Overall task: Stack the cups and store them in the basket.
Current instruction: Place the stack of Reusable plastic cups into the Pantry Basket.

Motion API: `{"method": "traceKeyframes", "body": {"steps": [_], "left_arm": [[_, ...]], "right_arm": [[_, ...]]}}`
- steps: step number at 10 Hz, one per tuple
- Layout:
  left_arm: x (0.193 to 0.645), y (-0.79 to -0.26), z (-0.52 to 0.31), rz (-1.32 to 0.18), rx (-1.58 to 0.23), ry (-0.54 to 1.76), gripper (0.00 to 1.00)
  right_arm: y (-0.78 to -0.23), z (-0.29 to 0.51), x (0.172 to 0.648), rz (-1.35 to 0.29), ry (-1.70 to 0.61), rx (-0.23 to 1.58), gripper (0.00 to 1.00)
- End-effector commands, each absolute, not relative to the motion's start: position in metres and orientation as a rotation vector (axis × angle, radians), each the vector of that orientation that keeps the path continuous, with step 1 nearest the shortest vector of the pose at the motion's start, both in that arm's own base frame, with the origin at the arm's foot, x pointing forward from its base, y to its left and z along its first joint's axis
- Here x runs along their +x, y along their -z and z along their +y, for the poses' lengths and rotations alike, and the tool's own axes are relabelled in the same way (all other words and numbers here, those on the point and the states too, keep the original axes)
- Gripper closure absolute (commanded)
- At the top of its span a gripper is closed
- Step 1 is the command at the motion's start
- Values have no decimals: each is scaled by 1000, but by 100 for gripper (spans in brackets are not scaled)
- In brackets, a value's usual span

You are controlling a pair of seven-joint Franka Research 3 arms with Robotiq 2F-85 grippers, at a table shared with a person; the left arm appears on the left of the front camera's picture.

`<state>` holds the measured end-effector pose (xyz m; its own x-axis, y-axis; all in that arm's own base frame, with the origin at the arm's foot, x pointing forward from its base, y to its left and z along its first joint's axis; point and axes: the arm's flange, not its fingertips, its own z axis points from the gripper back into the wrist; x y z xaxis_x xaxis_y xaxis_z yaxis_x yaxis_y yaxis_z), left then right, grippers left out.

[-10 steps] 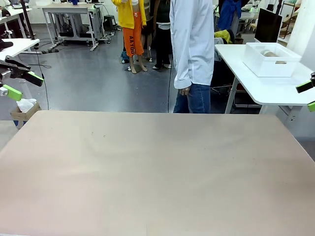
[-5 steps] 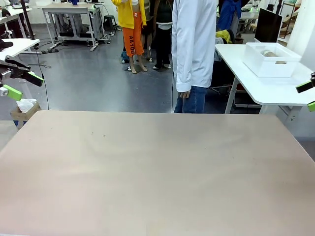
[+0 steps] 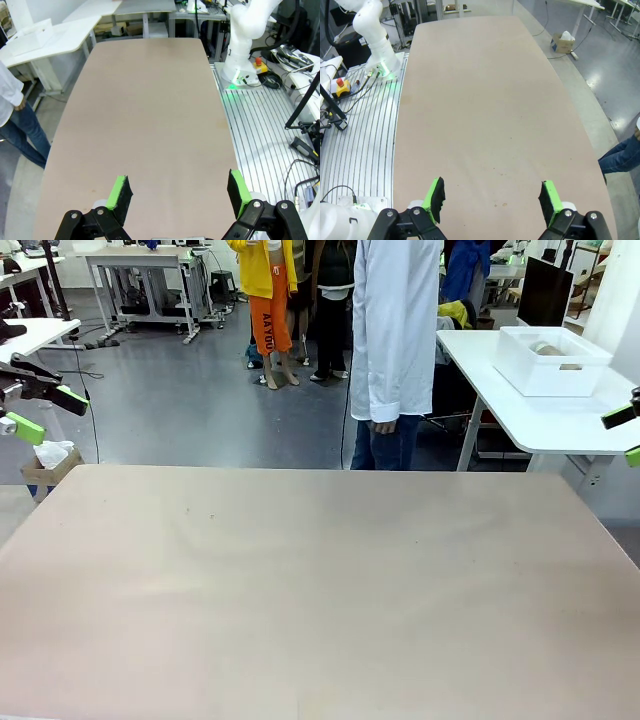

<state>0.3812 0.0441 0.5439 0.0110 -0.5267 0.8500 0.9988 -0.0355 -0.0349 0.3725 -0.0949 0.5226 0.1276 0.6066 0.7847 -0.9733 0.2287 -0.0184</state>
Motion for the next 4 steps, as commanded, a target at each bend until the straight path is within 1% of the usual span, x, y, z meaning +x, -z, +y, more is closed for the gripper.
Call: {"method": "traceKeyframes", "body": {"steps": [1, 4], "left_arm": [[380, -547, 42, -756, -834, 1426, 0], [380, -547, 42, -756, -834, 1426, 0]], "right_arm": [[-527, -95, 374, -781, -1236, 604, 0], [-527, -95, 374, -781, -1236, 604, 0]]}}
